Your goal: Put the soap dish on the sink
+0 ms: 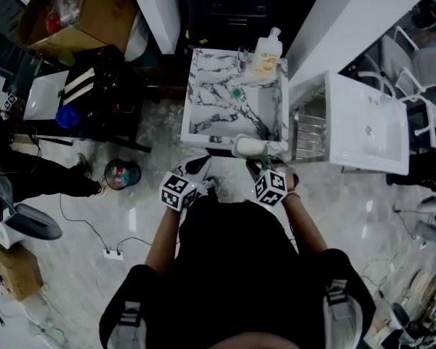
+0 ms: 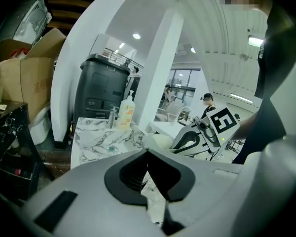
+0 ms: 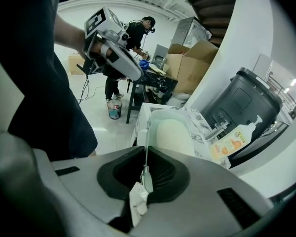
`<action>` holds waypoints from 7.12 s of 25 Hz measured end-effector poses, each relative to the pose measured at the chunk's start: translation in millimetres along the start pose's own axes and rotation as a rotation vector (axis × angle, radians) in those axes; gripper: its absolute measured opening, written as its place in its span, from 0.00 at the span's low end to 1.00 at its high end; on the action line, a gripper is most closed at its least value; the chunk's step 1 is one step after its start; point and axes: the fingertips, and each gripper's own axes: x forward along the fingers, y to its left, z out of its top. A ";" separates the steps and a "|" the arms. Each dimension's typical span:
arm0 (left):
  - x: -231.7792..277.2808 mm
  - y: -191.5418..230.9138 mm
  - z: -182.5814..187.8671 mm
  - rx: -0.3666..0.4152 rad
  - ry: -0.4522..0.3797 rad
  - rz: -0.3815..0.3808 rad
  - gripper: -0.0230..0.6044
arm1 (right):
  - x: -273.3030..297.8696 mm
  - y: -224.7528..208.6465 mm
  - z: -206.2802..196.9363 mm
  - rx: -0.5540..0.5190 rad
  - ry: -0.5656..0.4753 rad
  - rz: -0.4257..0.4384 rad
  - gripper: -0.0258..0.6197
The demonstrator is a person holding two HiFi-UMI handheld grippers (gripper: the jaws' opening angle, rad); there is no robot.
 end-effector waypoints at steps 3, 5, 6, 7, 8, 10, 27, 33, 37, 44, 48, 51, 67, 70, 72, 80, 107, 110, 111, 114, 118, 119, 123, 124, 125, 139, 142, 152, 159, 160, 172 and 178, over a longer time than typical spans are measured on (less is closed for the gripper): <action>-2.6 14.3 2.0 0.004 0.007 -0.017 0.03 | 8.2 -2.9 12.7 0.010 0.006 -0.004 0.05; -3.6 23.1 3.9 0.011 0.011 -0.029 0.03 | 13.3 -4.8 19.4 0.015 0.011 -0.010 0.05; -3.8 27.2 5.7 0.014 0.011 -0.036 0.03 | 15.4 -6.4 22.4 0.018 0.013 -0.015 0.05; -4.0 30.9 7.6 0.018 0.012 -0.043 0.03 | 17.6 -7.9 25.0 0.021 0.016 -0.020 0.05; -4.4 34.6 9.1 0.022 0.012 -0.049 0.03 | 19.9 -9.0 27.1 0.026 0.018 -0.024 0.05; -5.7 42.1 9.9 0.030 0.014 -0.061 0.03 | 25.4 -9.6 30.7 0.037 0.023 -0.035 0.05; -22.5 68.0 1.8 0.081 0.031 -0.110 0.03 | 48.6 10.8 50.9 0.086 0.035 -0.069 0.05; -39.7 67.2 -13.2 0.037 0.032 -0.097 0.03 | 55.4 19.2 58.5 0.072 0.029 -0.050 0.05; -45.9 71.0 -15.1 0.035 0.038 -0.074 0.03 | 60.7 19.4 67.2 0.059 0.007 -0.040 0.05; -51.6 75.7 -8.8 0.033 0.027 -0.040 0.03 | 68.7 22.7 75.1 0.037 -0.008 -0.004 0.05; -52.1 77.6 -8.5 0.025 0.023 -0.016 0.04 | 70.2 13.0 76.7 0.015 -0.016 -0.001 0.05; -51.6 79.7 -6.4 0.020 0.020 0.003 0.03 | 70.6 5.3 77.1 0.004 -0.023 0.002 0.05; -30.5 74.5 24.3 -0.011 0.006 0.089 0.03 | 71.8 -25.7 64.3 -0.066 -0.053 0.080 0.05; -28.4 70.7 21.9 -0.015 0.014 0.100 0.03 | 70.2 -27.2 61.4 -0.077 -0.057 0.089 0.05; -25.8 65.9 19.4 -0.018 0.021 0.102 0.03 | 67.0 -27.4 58.1 -0.077 -0.059 0.093 0.05; -6.1 51.0 15.7 -0.010 0.027 0.106 0.03 | 65.5 -28.4 30.6 -0.086 -0.064 0.091 0.05; 25.9 153.8 54.6 -0.004 0.011 0.051 0.03 | 112.3 -108.8 51.6 -0.070 0.047 0.054 0.05; 27.3 182.3 66.8 0.002 0.018 0.038 0.03 | 127.1 -127.6 67.6 -0.078 0.063 0.033 0.05; 28.0 191.1 71.6 0.008 0.018 0.032 0.03 | 132.0 -134.0 73.1 -0.075 0.062 0.028 0.05; 30.0 215.4 81.1 0.020 0.034 0.016 0.03 | 145.3 -151.4 86.8 -0.064 0.065 0.014 0.05; 35.5 235.4 97.0 0.032 0.039 -0.021 0.03 | 164.4 -173.5 92.6 -0.113 0.115 -0.028 0.05; 37.5 239.0 98.1 0.034 0.044 -0.031 0.03 | 169.7 -179.5 92.1 -0.127 0.131 -0.040 0.05; 45.5 251.7 98.3 0.034 0.076 -0.070 0.03 | 186.8 -198.3 94.9 -0.123 0.149 -0.065 0.05; 47.3 254.7 99.4 0.036 0.081 -0.079 0.03 | 189.8 -200.8 95.8 -0.118 0.152 -0.067 0.05; 48.9 257.5 100.7 0.040 0.085 -0.088 0.03 | 192.2 -202.5 96.8 -0.111 0.154 -0.068 0.05; 63.0 294.4 107.5 0.081 0.144 -0.152 0.03 | 237.5 -214.7 94.3 -0.049 0.203 -0.038 0.06; 63.9 299.5 103.6 0.095 0.164 -0.167 0.03 | 252.0 -221.1 95.6 -0.048 0.211 -0.039 0.06; 73.1 311.8 100.7 0.106 0.205 -0.197 0.03 | 295.7 -240.6 90.5 -0.076 0.252 -0.040 0.06; 84.1 320.2 107.8 0.118 0.221 -0.213 0.03 | 316.1 -253.7 87.1 -0.074 0.257 -0.033 0.06; 84.7 321.9 106.3 0.114 0.228 -0.214 0.03 | 318.9 -255.3 86.4 -0.075 0.257 -0.032 0.06; 84.8 337.6 99.9 0.080 0.242 -0.190 0.03 | 333.1 -264.0 81.2 -0.071 0.257 -0.017 0.06; 88.3 339.3 100.0 0.074 0.248 -0.189 0.03 | 339.7 -274.1 81.0 -0.057 0.250 -0.036 0.08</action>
